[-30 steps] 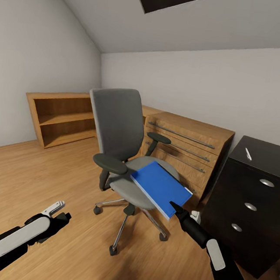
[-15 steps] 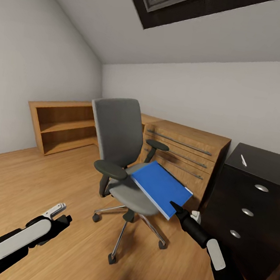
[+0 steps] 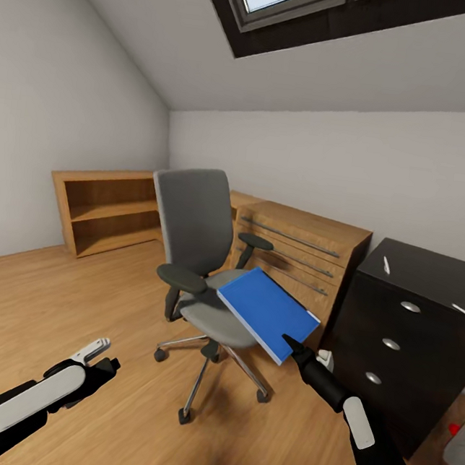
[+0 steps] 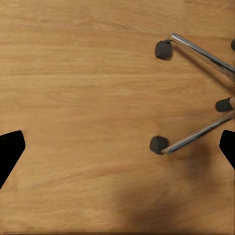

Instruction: In the bedroom, organize the workspace by keeping the computer under the desk, ensuring the monitor is on the desk, placing the keyboard on the desk next to the monitor, placing the mouse on the desk next to the keyboard, moving the folder from the swivel chair onto the desk next to the mouse, stacking the notebook on top of the folder with the pen on top of the notebook, and positioning the swivel chair next to the desk.

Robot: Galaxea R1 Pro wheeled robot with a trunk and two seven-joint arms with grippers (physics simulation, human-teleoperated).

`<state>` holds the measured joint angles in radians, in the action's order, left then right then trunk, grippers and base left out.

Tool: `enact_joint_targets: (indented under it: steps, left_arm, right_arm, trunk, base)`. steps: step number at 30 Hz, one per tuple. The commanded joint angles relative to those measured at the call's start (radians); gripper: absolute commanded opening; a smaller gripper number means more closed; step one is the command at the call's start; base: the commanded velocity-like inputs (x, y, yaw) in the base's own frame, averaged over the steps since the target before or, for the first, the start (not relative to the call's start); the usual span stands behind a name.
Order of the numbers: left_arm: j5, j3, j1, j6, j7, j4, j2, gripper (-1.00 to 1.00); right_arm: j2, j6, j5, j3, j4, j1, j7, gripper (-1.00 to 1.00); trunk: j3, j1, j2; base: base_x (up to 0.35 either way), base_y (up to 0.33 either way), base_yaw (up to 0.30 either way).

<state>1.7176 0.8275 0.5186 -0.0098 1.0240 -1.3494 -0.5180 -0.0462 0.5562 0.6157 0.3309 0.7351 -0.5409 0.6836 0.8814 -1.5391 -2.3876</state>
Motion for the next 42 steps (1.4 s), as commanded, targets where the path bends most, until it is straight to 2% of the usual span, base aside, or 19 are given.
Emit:
enact_joint_targets:
  steps: [1,5,8,12,34,38,42]
  left_arm:
    - [0.003,0.002,0.001,-0.001,0.003,-0.001,-0.001,1.00]
    - [0.003,0.002,0.001,-0.001,0.004,-0.001,-0.001,1.00]
    - [0.004,0.003,0.001,-0.001,0.004,-0.001,-0.001,1.00]
    - [0.004,0.004,0.001,-0.001,0.004,-0.001,0.000,1.00]
    - [0.005,0.004,0.001,-0.001,0.004,-0.001,0.000,1.00]
    - [0.005,0.003,0.001,0.001,0.005,-0.001,0.022,1.00]
    - [0.005,0.002,0.001,0.000,0.006,-0.001,0.025,1.00]
  right_arm:
    - [0.000,0.007,0.004,0.002,0.000,-0.001,0.001,-1.00]
    - [0.000,0.007,0.004,0.003,0.001,-0.001,0.004,-1.00]
    - [-0.002,0.007,0.004,0.003,-0.002,0.000,0.062,-1.00]
    - [-0.003,0.007,0.002,0.003,-0.002,0.000,0.095,-1.00]
    - [-0.005,0.007,0.011,0.011,0.000,0.001,0.102,-1.00]
    - [-0.006,0.007,0.010,0.011,0.000,0.001,0.105,-1.00]
    - [-0.006,0.007,0.009,0.011,0.000,0.001,0.104,-1.00]
  trunk:
    - [-0.002,0.004,0.007]
    - [-0.015,0.020,0.035]
    - [-0.024,0.031,0.056]
    - [-0.037,0.046,0.084]
    - [-0.106,0.131,0.238]
    - [-0.118,0.146,0.266]
    - [-0.131,0.161,0.294]
  base:
    - [-0.065,-0.021,0.000]
    - [-0.030,-0.010,0.000]
    - [-0.003,-0.001,0.000]
    - [0.000,0.000,0.000]
    - [0.000,0.000,0.000]
    - [-0.016,0.000,0.000]
    - [-0.211,0.000,0.000]
